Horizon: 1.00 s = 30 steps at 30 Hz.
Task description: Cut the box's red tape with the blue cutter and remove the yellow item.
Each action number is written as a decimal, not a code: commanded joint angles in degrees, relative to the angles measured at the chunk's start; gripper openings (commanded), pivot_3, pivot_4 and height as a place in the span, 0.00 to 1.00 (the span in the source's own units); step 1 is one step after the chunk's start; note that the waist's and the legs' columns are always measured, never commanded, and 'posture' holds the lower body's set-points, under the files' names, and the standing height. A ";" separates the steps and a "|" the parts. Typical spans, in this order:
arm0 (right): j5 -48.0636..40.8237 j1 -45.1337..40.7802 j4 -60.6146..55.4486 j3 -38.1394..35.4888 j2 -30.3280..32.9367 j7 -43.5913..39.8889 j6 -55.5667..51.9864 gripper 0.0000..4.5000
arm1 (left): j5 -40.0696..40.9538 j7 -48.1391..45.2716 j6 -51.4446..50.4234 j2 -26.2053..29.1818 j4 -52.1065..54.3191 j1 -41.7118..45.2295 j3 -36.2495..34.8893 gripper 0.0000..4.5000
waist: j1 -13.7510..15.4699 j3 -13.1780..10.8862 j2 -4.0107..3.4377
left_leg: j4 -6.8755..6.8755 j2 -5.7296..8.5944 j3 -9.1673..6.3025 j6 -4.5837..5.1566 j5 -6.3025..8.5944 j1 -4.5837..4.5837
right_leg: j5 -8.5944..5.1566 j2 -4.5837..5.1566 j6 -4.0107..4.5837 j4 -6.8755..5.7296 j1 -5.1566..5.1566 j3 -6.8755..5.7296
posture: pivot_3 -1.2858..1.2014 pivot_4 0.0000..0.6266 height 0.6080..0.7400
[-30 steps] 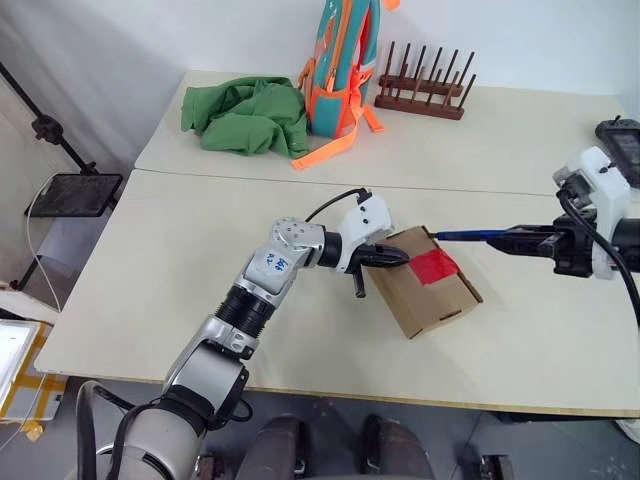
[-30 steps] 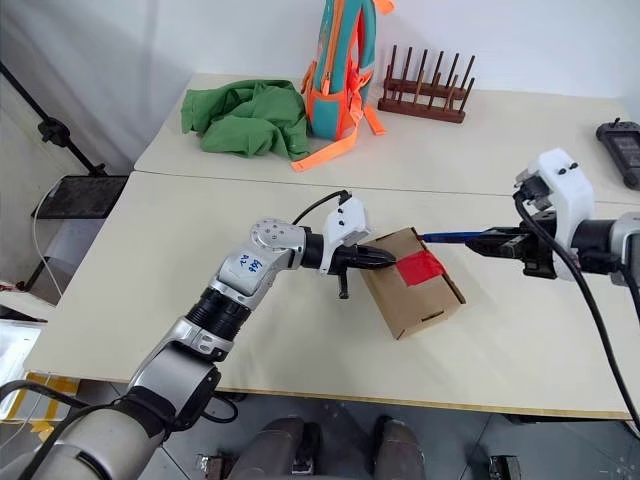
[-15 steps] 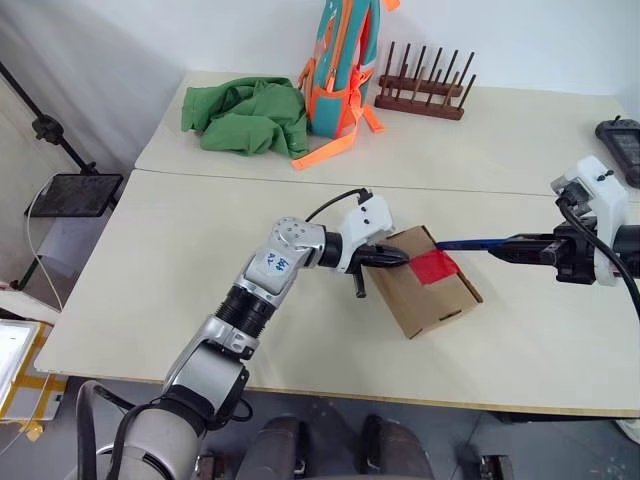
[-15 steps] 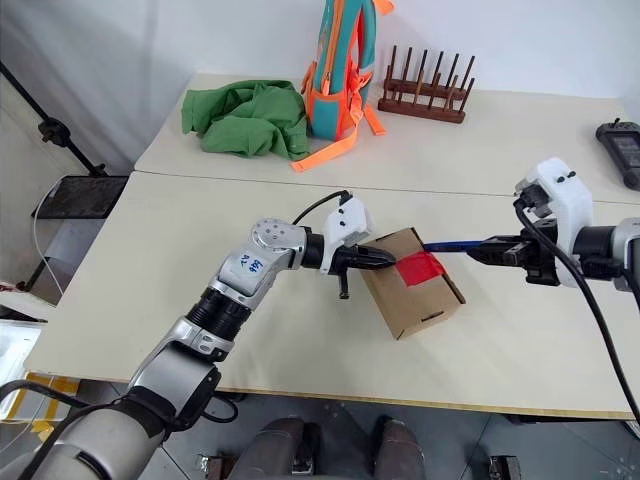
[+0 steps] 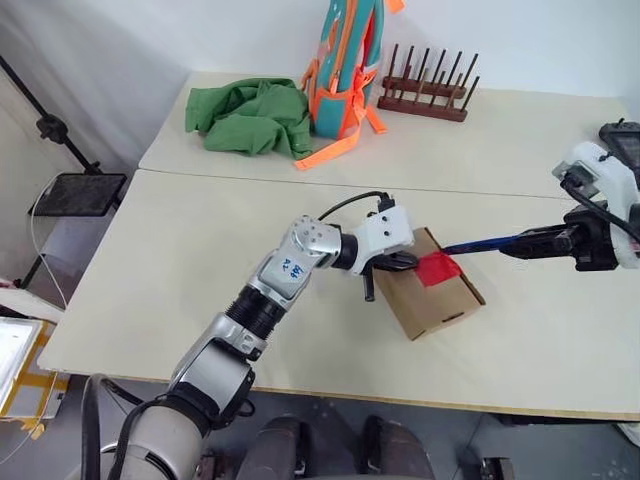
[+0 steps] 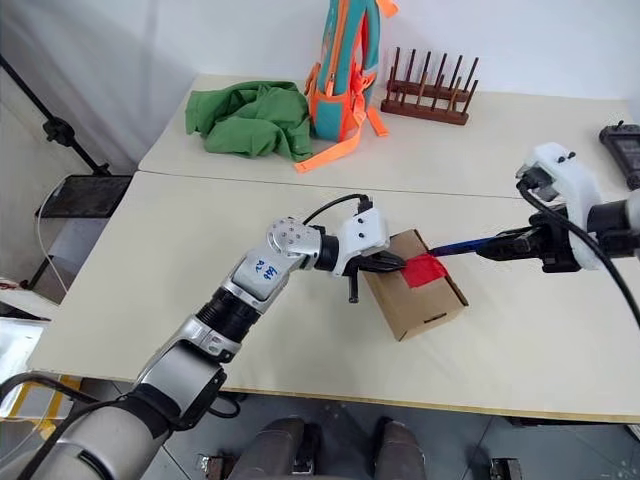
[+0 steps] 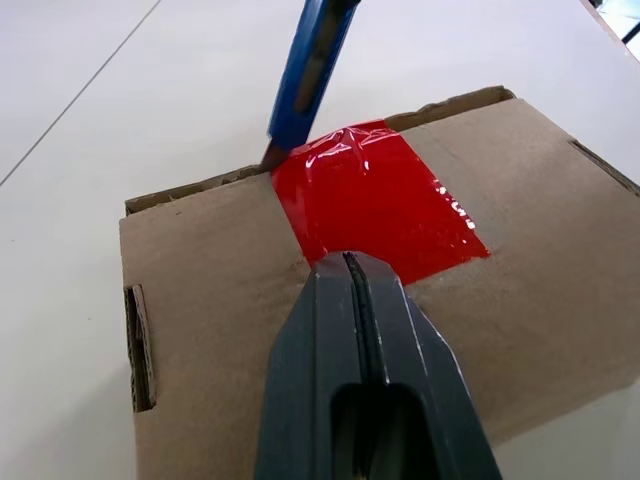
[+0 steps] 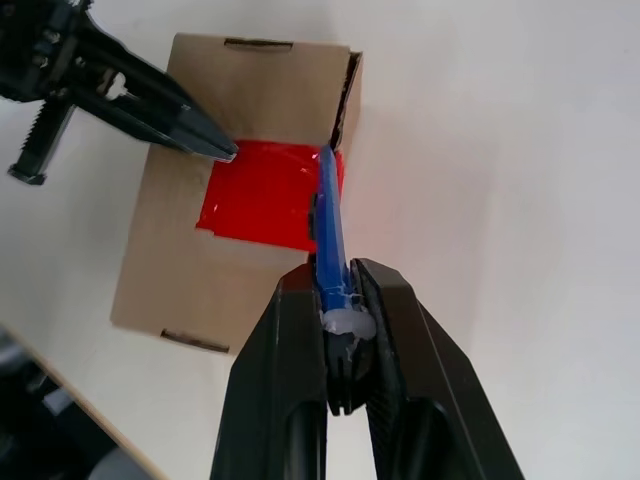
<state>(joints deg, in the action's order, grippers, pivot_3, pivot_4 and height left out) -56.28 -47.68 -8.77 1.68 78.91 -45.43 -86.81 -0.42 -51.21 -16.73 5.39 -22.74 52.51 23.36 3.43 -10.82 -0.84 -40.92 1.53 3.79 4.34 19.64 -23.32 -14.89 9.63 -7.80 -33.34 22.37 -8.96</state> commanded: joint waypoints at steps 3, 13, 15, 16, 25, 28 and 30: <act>3.57 -3.91 0.97 4.84 3.34 -8.38 -0.24 0.03 | -2.96 0.31 -2.66 0.11 -2.77 -3.77 3.55 0.00 | 0.07 0.01 -0.01 | 0.00 0.01 -0.01 -0.03 0.02 0.00 | 0.00 0.01 0.00 0.03 -0.01 0.00 | 0.52 0.24 1.00; 8.98 2.63 -1.99 6.39 4.74 -14.44 3.84 0.03 | -2.31 0.45 -3.91 1.01 -0.84 -4.56 2.72 0.00 | 0.09 0.04 0.01 | -0.01 0.00 -0.03 -0.21 0.12 0.01 | 0.00 -0.06 0.00 0.01 -0.02 -0.03 | 0.52 0.24 1.00; 8.70 5.44 -3.36 4.72 6.73 -16.15 4.26 0.03 | -2.20 0.30 -4.16 1.40 -0.40 -4.86 2.59 0.00 | -0.01 0.04 0.01 | 0.00 0.00 -0.04 -0.13 0.08 0.01 | 0.00 -0.09 0.00 -0.01 -0.02 -0.04 | 0.52 0.24 1.00; 8.60 6.66 -3.84 3.97 7.72 -16.97 4.47 0.03 | -2.20 0.28 -4.15 1.52 -0.37 -4.93 2.54 0.00 | -0.10 0.06 -0.03 | -0.01 -0.01 -0.02 -0.13 0.08 0.01 | 0.00 -0.10 0.00 -0.01 -0.01 -0.04 | 0.52 0.24 1.00; 6.90 17.50 -4.66 -14.03 9.33 -19.28 4.36 0.03 | -0.12 -0.43 -4.09 1.93 2.06 -4.75 0.49 0.00 | -0.48 0.09 -0.09 | -0.03 -0.07 0.00 -0.15 0.08 0.03 | 0.00 -0.05 0.00 -0.02 -0.01 0.00 | 0.52 0.24 1.00; 11.35 24.37 -1.01 -27.50 8.54 -21.34 6.06 0.03 | 3.86 -3.47 -1.20 2.77 4.72 -3.96 -3.17 0.00 | -0.51 0.08 -0.09 | -0.02 -0.10 0.01 -0.15 0.08 0.02 | 0.00 -0.07 0.00 -0.05 0.02 0.00 | 0.52 0.24 1.00; 14.94 29.59 1.28 -36.41 7.01 -23.06 7.41 0.03 | 5.99 -5.08 1.40 3.77 5.53 -3.14 -5.53 0.00 | -0.46 0.07 -0.11 | -0.03 -0.09 0.06 -0.13 0.07 0.01 | -0.01 -0.15 0.01 -0.11 0.05 -0.02 | 0.52 0.24 1.00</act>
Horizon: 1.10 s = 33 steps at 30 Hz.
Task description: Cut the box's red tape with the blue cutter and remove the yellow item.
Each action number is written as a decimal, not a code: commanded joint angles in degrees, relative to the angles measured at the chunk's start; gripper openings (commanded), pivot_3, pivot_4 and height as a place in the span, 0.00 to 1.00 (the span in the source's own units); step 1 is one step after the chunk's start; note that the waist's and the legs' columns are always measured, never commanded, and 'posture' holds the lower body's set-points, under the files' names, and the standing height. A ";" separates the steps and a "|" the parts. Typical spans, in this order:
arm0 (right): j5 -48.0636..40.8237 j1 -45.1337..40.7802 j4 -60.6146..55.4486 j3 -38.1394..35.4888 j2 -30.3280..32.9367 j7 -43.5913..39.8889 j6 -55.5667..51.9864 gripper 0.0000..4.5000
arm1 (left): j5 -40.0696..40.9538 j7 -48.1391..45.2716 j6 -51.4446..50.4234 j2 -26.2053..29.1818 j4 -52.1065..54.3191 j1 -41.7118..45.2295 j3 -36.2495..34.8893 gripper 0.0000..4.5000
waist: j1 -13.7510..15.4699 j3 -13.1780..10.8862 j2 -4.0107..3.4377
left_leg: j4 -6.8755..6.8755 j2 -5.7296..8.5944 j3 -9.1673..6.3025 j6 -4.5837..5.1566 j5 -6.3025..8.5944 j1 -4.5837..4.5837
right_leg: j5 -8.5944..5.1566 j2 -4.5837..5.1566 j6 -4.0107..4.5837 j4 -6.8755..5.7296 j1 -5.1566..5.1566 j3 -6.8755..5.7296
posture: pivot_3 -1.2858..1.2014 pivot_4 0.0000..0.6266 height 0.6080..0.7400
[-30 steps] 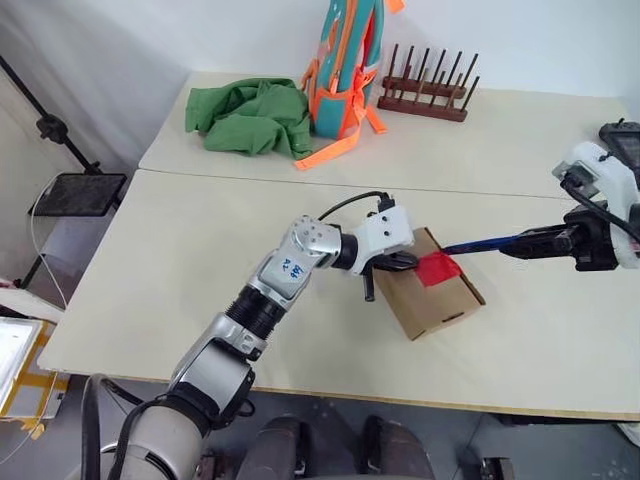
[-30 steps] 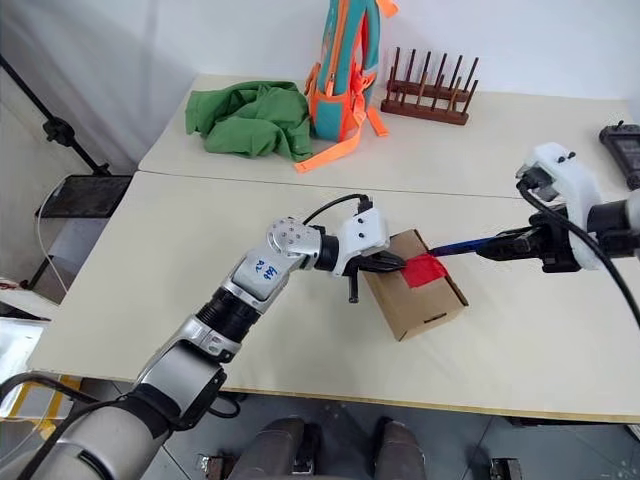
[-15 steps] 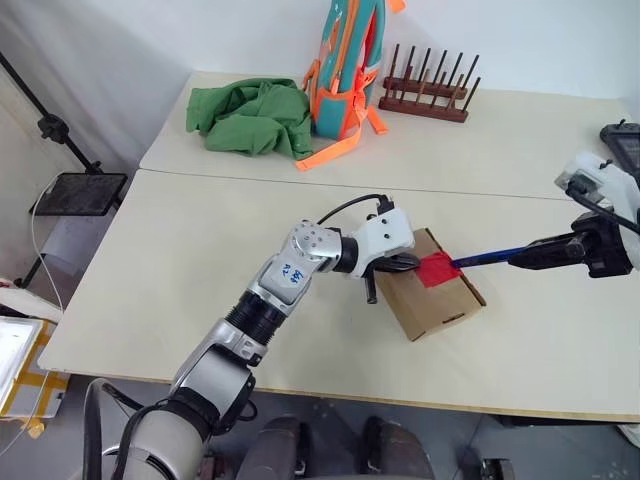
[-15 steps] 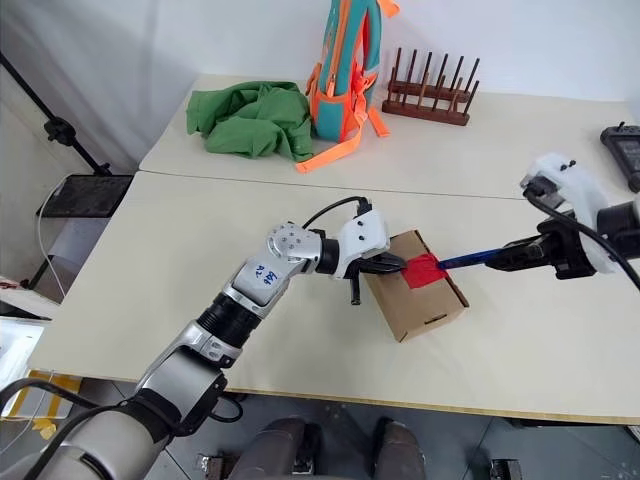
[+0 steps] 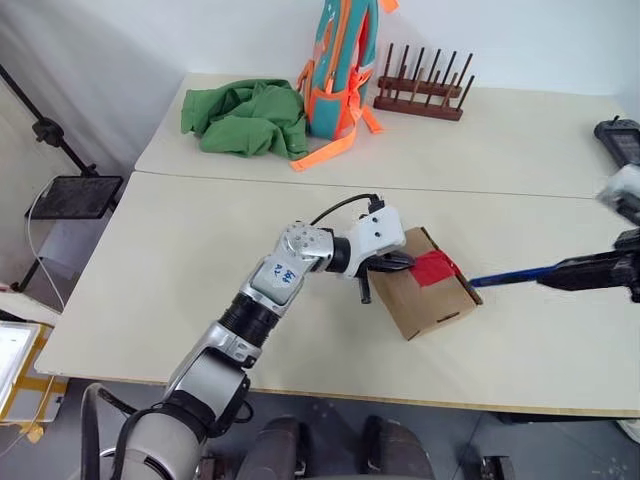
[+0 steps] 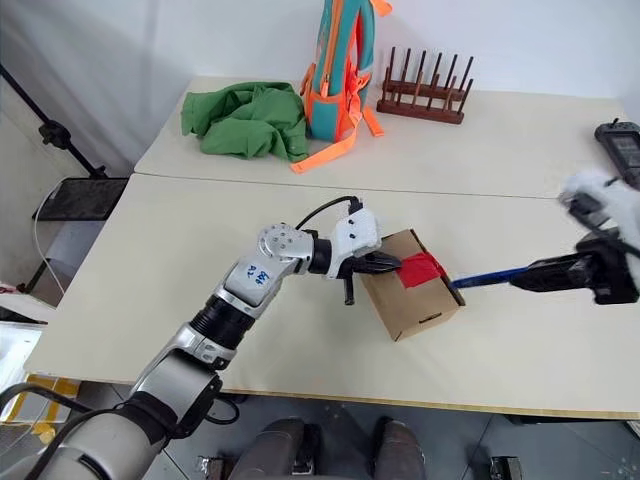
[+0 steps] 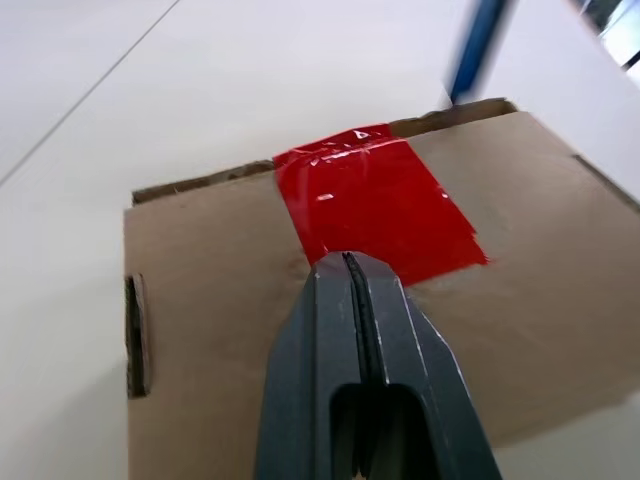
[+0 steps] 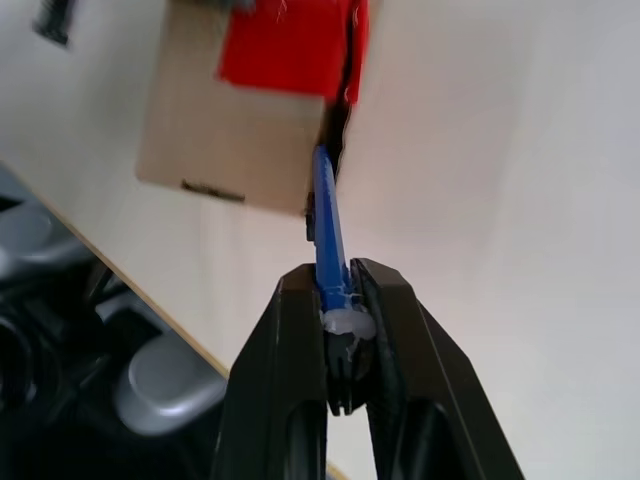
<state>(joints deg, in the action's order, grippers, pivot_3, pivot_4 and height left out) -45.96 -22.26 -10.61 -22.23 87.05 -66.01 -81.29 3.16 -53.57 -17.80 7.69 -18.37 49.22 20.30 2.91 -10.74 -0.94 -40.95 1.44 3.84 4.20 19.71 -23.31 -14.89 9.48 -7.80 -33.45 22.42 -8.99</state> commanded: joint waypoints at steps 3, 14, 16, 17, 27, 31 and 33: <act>11.25 12.70 7.37 -26.98 -6.02 -4.64 7.07 0.03 | 8.30 -7.63 6.40 3.49 3.16 1.49 -7.49 0.00 | 0.18 -0.02 0.02 | -0.03 0.02 0.02 0.04 -0.03 -0.03 | 0.00 -0.02 0.00 -0.03 0.01 -0.02 | 0.52 0.24 1.00; 29.43 16.05 30.99 -24.87 -35.81 19.55 62.76 0.03 | 12.47 -17.50 4.84 20.51 4.85 -3.12 -14.39 0.00 | -1.75 -0.05 -0.45 | 0.54 0.35 0.59 0.21 -0.30 0.48 | -0.08 -0.05 -0.16 -0.26 0.03 0.20 | 0.52 0.24 1.00; 31.17 15.31 33.91 -21.96 -38.44 23.17 67.53 0.03 | 11.87 -17.29 4.85 21.63 5.89 -5.79 -14.36 0.00 | -2.20 -0.08 -0.40 | 0.97 0.40 0.82 0.22 -0.52 0.76 | -0.07 -0.02 -0.18 -0.23 0.03 0.47 | 0.52 0.24 1.00; 31.92 15.11 35.17 -20.64 -39.47 24.64 69.62 0.03 | 11.50 -16.97 4.82 22.08 6.44 -7.05 -14.33 0.00 | -2.29 -0.09 -0.37 | 1.09 0.38 0.86 0.16 -0.57 0.93 | -0.07 -0.04 -0.18 -0.25 -0.04 0.55 | 0.52 0.24 1.00; 20.46 22.22 23.41 -19.87 -39.51 17.75 60.65 0.47 | 11.31 -13.73 -4.02 27.09 15.72 -15.60 -13.00 0.00 | -2.78 -0.11 -0.34 | 1.21 0.33 0.90 0.09 -0.66 1.05 | -0.07 -0.03 -0.16 -0.29 -0.02 1.15 | 0.52 0.24 1.00; 14.15 27.54 10.43 -19.51 -36.21 12.55 51.28 0.62 | 12.10 -10.47 -10.03 27.16 19.79 -18.32 -12.69 0.00 | -2.73 -0.10 -0.37 | 1.23 0.33 0.98 0.08 -0.62 1.12 | -0.07 0.00 -0.16 -0.32 0.01 1.30 | 0.52 0.24 1.00; 12.67 27.33 5.85 -16.87 -35.18 11.51 49.18 0.58 | 11.34 -7.28 -12.12 25.52 21.36 -19.25 -11.89 0.00 | -2.57 -0.11 -0.29 | 1.22 0.33 0.99 0.09 -0.60 1.15 | -0.06 0.05 -0.16 -0.33 0.00 1.37 | 0.52 0.24 1.00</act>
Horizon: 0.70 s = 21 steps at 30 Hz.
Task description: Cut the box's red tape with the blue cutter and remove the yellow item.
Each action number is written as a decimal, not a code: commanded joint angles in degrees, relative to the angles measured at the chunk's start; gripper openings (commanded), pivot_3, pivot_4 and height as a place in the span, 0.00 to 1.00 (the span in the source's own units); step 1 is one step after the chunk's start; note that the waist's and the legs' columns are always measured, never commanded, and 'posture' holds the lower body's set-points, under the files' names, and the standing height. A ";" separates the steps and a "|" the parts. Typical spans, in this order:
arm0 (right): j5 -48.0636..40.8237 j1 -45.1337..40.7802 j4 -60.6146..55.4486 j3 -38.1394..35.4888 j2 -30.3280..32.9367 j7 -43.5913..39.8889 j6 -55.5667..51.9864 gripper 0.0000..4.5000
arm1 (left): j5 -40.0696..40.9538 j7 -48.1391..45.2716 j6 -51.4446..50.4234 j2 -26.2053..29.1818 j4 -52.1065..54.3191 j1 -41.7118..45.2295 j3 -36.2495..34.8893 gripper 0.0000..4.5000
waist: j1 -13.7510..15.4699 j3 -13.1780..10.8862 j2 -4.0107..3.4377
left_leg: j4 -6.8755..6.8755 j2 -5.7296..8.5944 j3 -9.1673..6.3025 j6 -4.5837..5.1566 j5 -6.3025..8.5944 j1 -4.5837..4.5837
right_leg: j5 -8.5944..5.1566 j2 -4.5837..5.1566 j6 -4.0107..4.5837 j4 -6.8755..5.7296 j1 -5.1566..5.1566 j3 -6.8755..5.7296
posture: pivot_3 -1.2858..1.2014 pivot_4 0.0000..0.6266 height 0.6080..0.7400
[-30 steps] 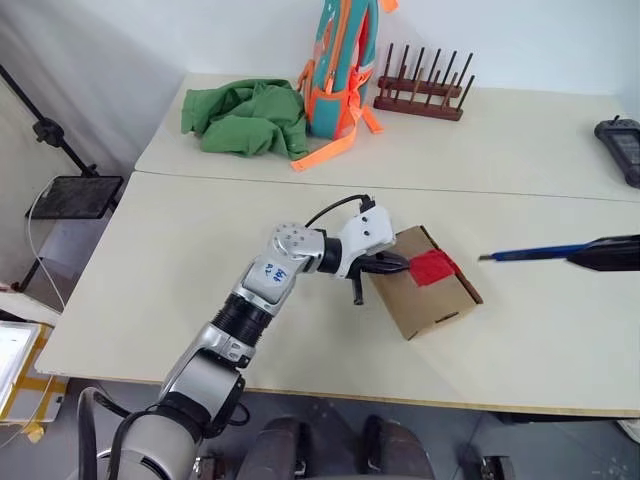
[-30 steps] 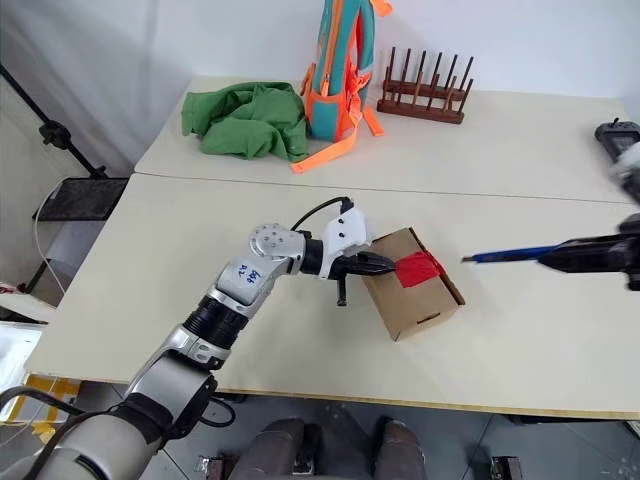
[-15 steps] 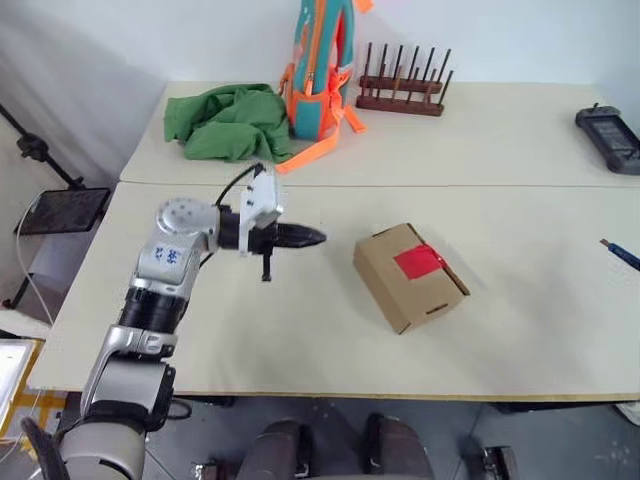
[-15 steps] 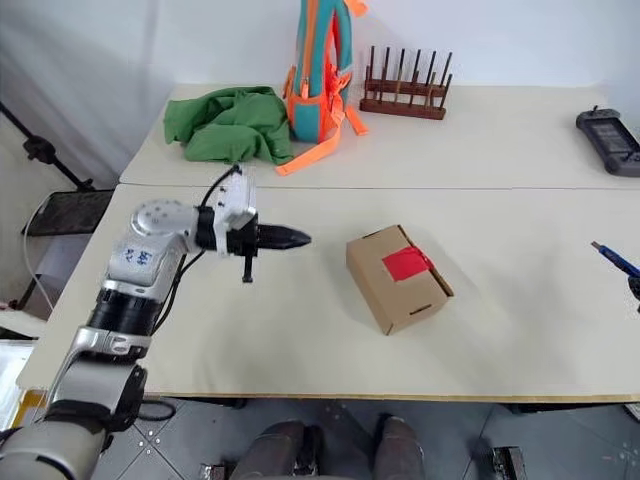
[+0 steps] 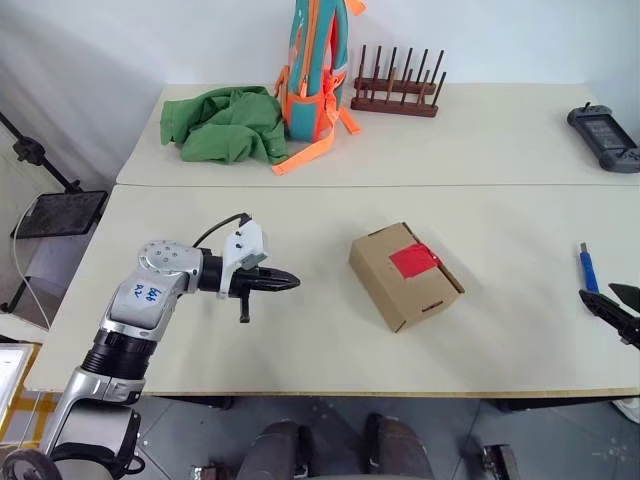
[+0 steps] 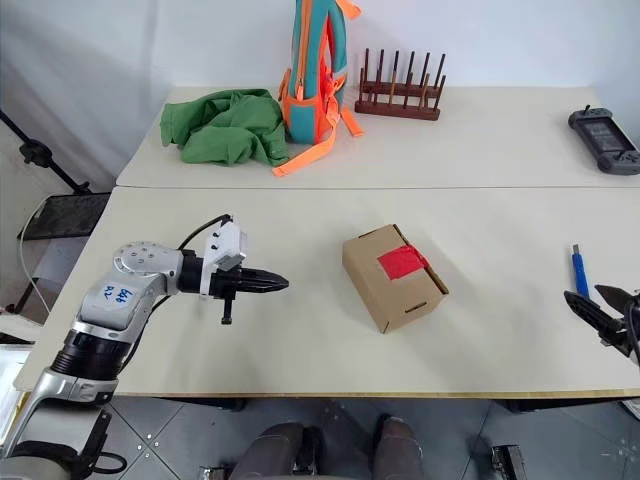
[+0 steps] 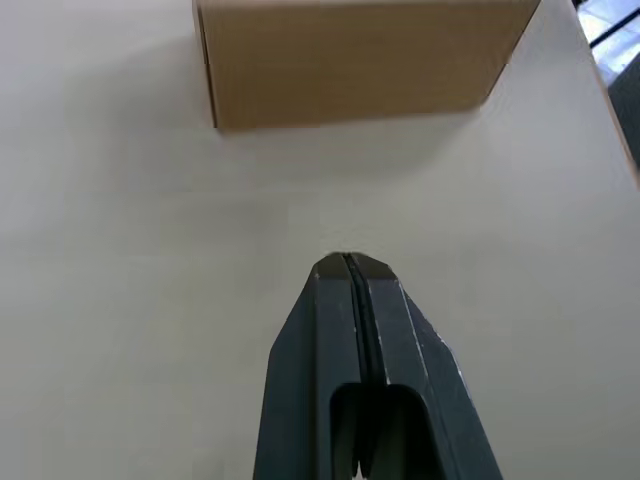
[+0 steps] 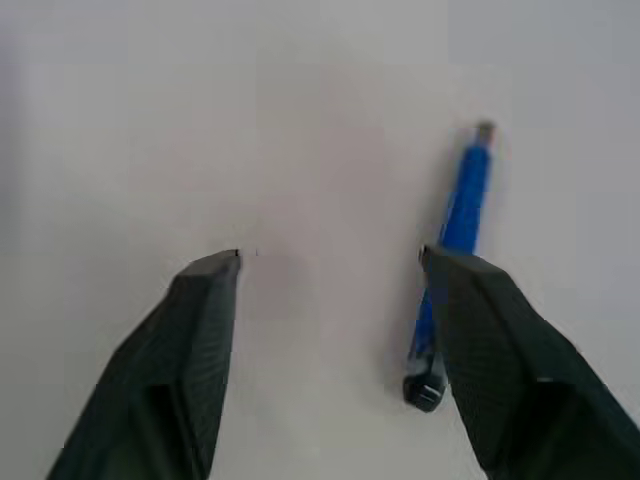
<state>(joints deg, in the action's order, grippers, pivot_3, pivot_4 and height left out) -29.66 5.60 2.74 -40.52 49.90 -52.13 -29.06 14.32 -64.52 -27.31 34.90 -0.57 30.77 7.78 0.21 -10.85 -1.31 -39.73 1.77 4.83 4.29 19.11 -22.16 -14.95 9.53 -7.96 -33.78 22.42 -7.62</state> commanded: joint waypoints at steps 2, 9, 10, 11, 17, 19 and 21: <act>-3.36 -2.90 -9.88 5.12 1.44 -1.02 -3.31 0.45 | -0.07 6.51 -4.31 -4.05 4.22 -1.12 1.40 0.00 | 0.35 0.02 0.25 | 0.00 -0.02 -0.01 -0.07 0.04 0.00 | 0.01 0.01 0.02 -0.01 0.01 0.00 | 0.52 0.24 1.00; 7.41 -15.32 -7.02 24.39 -5.28 4.29 5.11 0.01 | -1.65 14.35 -6.29 -14.22 -0.86 2.56 5.18 0.00 | 1.35 0.02 0.32 | -0.03 -0.02 0.11 -0.05 0.01 -0.06 | 0.03 -0.04 0.05 -0.07 0.15 0.01 | 0.52 0.24 1.00; 9.24 -16.90 -6.30 27.67 -6.17 4.49 5.62 0.01 | -2.71 14.79 -5.46 -15.33 -2.38 3.74 6.44 0.00 | 1.42 0.02 0.32 | -0.06 -0.01 0.11 -0.03 -0.01 -0.07 | 0.03 -0.04 0.05 -0.08 0.15 -0.01 | 0.52 0.24 1.00; 9.91 -17.78 -6.87 30.90 -6.79 3.76 4.53 0.01 | -3.42 14.51 -5.33 -16.06 -3.34 4.83 7.81 0.00 | 1.43 0.02 0.32 | -0.10 0.00 0.12 -0.03 -0.01 -0.08 | 0.03 -0.05 0.05 -0.06 0.14 -0.07 | 0.52 0.24 1.00; 7.11 -19.28 -13.36 35.82 -8.47 4.00 -2.67 0.01 | -5.21 13.46 -4.99 -16.38 -5.35 6.52 10.92 0.00 | 1.25 0.02 0.32 | -0.07 0.01 0.15 0.00 0.00 -0.13 | 0.03 -0.09 0.04 -0.02 0.17 -0.21 | 0.52 0.24 1.00; 4.60 -18.91 -17.97 36.75 -8.43 4.01 -7.77 0.01 | -5.21 11.54 -5.71 -15.12 -3.94 5.71 12.16 0.00 | 1.23 0.02 0.32 | -0.08 0.00 0.15 0.00 0.00 -0.13 | 0.03 -0.10 0.04 -0.02 0.18 -0.24 | 0.52 0.24 1.00; 3.74 -18.41 -20.70 37.42 -8.39 4.13 -10.13 0.01 | -5.20 10.69 -5.89 -14.32 -2.88 5.13 12.65 0.00 | 1.17 0.02 0.32 | -0.08 -0.03 0.14 -0.01 0.01 -0.12 | 0.03 -0.11 0.05 -0.02 0.18 -0.21 | 0.52 0.24 1.00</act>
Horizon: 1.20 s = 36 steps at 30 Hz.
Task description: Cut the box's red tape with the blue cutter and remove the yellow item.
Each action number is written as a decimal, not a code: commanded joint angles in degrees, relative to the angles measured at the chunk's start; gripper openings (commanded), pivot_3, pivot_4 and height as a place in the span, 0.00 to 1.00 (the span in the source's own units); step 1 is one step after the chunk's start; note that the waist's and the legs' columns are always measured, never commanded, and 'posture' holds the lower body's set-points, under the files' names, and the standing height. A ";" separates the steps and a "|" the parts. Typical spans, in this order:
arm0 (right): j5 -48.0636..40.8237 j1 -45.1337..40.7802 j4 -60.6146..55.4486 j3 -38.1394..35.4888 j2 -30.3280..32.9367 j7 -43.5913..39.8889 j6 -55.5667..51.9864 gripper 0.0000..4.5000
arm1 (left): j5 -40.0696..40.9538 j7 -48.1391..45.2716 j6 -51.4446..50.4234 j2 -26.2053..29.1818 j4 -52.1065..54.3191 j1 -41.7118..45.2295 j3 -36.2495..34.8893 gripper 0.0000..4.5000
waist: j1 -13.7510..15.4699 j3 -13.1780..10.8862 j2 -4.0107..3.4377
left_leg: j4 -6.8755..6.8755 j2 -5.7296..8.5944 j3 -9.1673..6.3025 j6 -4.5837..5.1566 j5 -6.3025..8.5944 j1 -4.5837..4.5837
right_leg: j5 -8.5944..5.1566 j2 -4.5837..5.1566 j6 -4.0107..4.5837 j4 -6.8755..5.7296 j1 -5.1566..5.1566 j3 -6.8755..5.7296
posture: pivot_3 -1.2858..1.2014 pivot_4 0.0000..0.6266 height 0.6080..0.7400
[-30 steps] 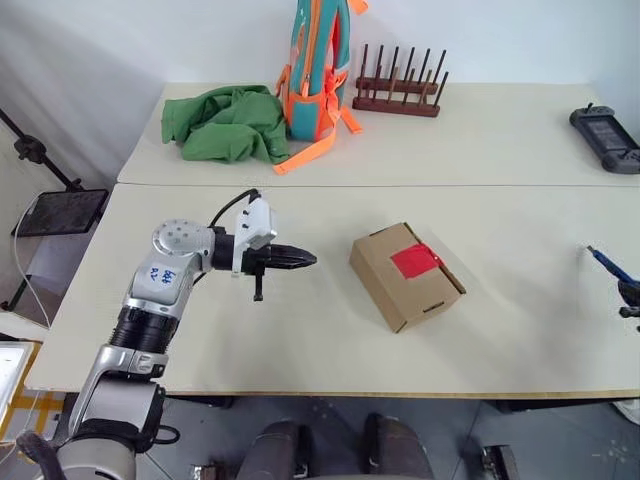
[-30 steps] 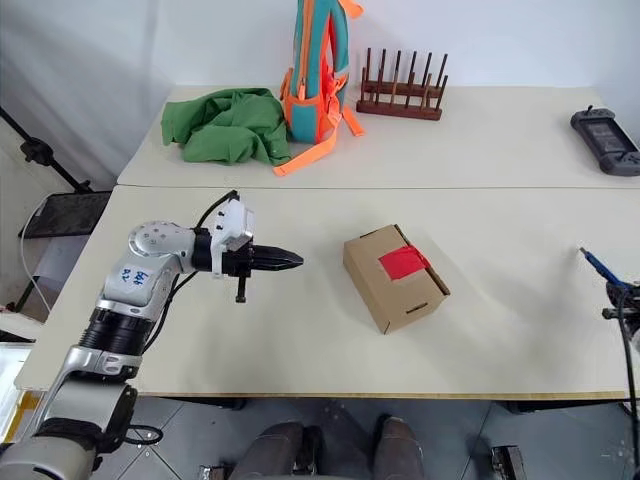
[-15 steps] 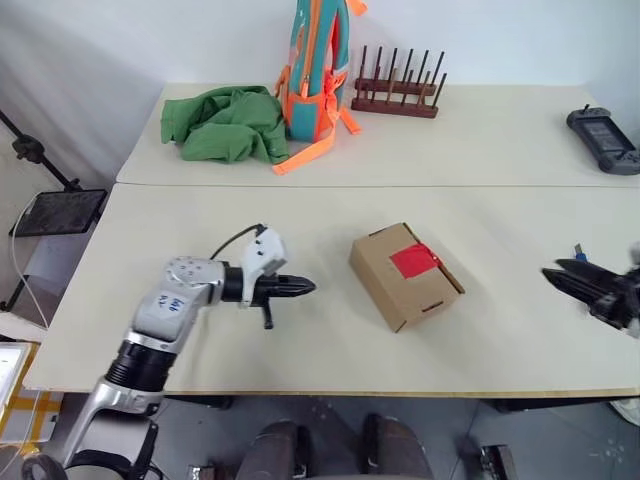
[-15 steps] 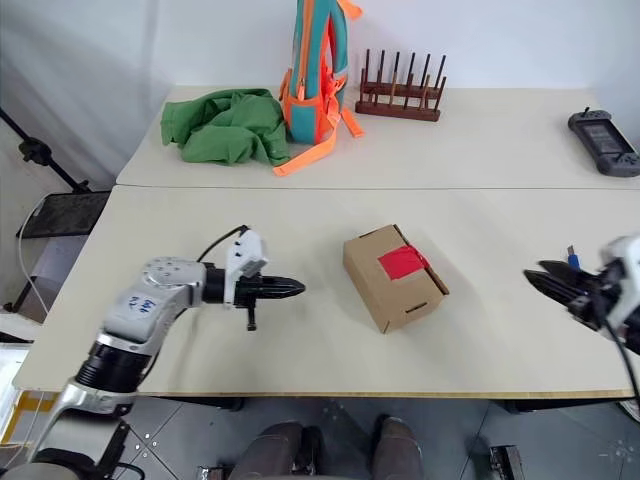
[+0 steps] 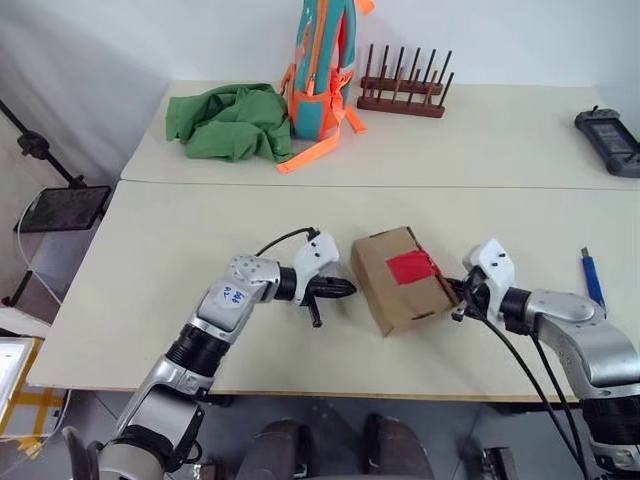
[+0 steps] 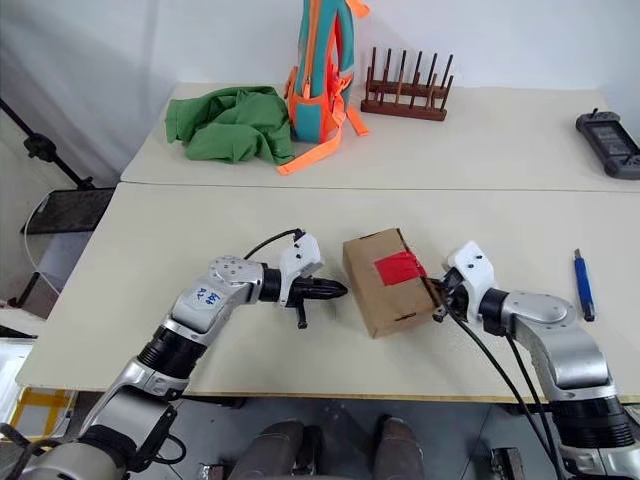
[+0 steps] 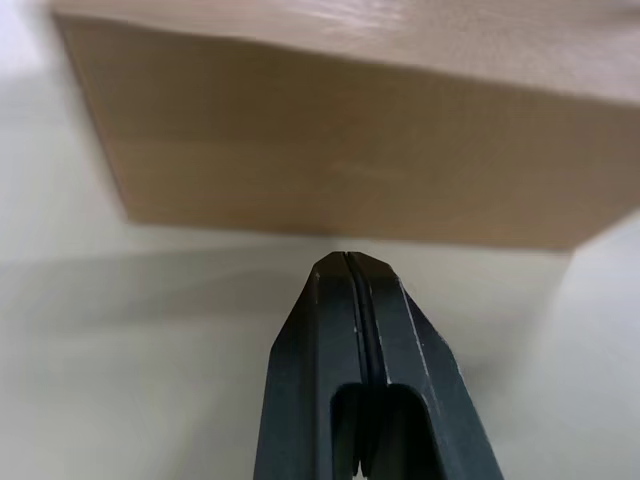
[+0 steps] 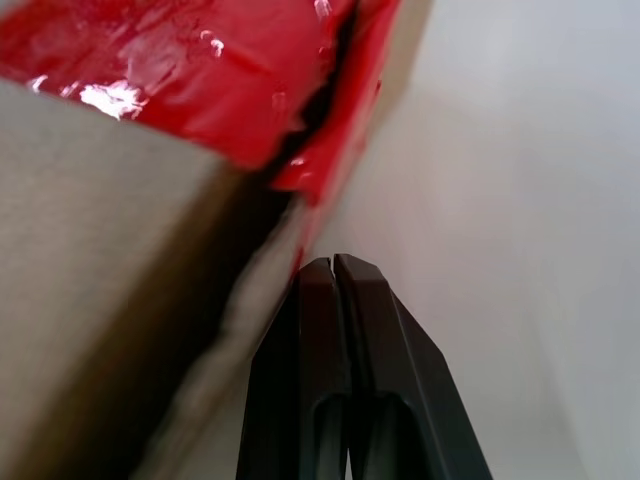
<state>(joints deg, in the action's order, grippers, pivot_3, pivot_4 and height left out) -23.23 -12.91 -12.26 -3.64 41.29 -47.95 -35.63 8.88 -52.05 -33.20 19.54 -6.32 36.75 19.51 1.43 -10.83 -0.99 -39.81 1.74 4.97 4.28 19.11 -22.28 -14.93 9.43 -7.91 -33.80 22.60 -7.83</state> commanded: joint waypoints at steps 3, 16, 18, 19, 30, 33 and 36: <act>-2.57 0.76 -8.06 1.29 -0.25 0.92 -5.40 0.01 | 1.28 -2.25 -1.99 2.01 5.46 -1.85 0.35 0.00 | -0.07 0.00 0.00 | -0.01 -0.01 0.00 -0.02 0.02 0.02 | 0.00 0.01 0.00 0.00 0.00 0.05 | 0.52 0.24 1.00; -6.83 5.82 -18.40 2.26 -3.35 6.89 -16.59 0.01 | 4.63 -4.11 -9.57 12.67 18.55 -8.04 -2.54 0.00 | 0.07 0.00 0.00 | 0.07 -0.01 -0.03 -0.33 0.21 0.00 | 0.00 0.07 0.01 0.03 0.04 0.23 | 0.52 0.24 1.00; -6.45 6.41 -18.47 1.96 -3.12 7.33 -15.94 0.01 | 4.87 -4.25 -9.42 13.15 18.30 -8.00 -2.68 0.00 | 0.05 0.00 0.00 | 0.08 -0.01 -0.04 -0.36 0.22 0.00 | 0.00 0.06 0.01 0.03 0.04 0.22 | 0.52 0.24 1.00; -6.16 6.60 -18.36 1.67 -3.04 7.52 -15.25 0.01 | 5.02 -4.41 -9.48 13.48 18.30 -7.89 -2.72 0.00 | 0.02 0.00 0.00 | 0.08 -0.01 -0.03 -0.35 0.22 0.00 | 0.00 0.05 0.01 0.03 0.04 0.22 | 0.52 0.24 1.00; -28.69 5.67 -19.44 -20.96 3.00 7.77 -34.66 0.44 | 17.18 -14.49 -8.64 17.77 15.56 2.93 -13.19 0.00 | 0.16 -0.08 0.10 | 0.08 -0.02 -0.04 -0.02 0.10 -0.07 | 0.00 0.11 0.02 0.09 0.07 0.23 | 0.52 0.24 1.00; -32.37 1.73 -17.80 -21.50 2.33 10.85 -38.44 0.66 | 15.81 -11.85 -5.66 12.68 13.83 4.24 -12.00 0.00 | 0.08 -0.09 0.11 | 0.09 -0.02 -0.05 0.01 0.17 -0.01 | 0.01 0.15 0.02 0.15 -0.01 0.26 | 0.52 0.24 1.00; -33.57 -3.42 -15.26 -19.90 -0.62 15.55 -39.95 0.89 | 12.24 -10.16 -2.00 9.80 11.70 4.35 -8.52 0.00 | -0.23 -0.11 0.15 | 0.12 -0.03 0.08 0.02 0.16 -0.02 | 0.01 0.02 0.02 0.14 0.04 0.21 | 0.52 0.24 1.00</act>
<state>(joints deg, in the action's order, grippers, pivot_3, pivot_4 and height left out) -55.43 -15.00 -27.90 -23.20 41.31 -34.60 -74.80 22.57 -63.32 -37.54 29.47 5.67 40.63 10.55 1.20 -10.94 -0.84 -39.67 1.71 5.12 4.30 19.27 -22.28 -14.92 9.41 -7.89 -33.68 22.67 -7.65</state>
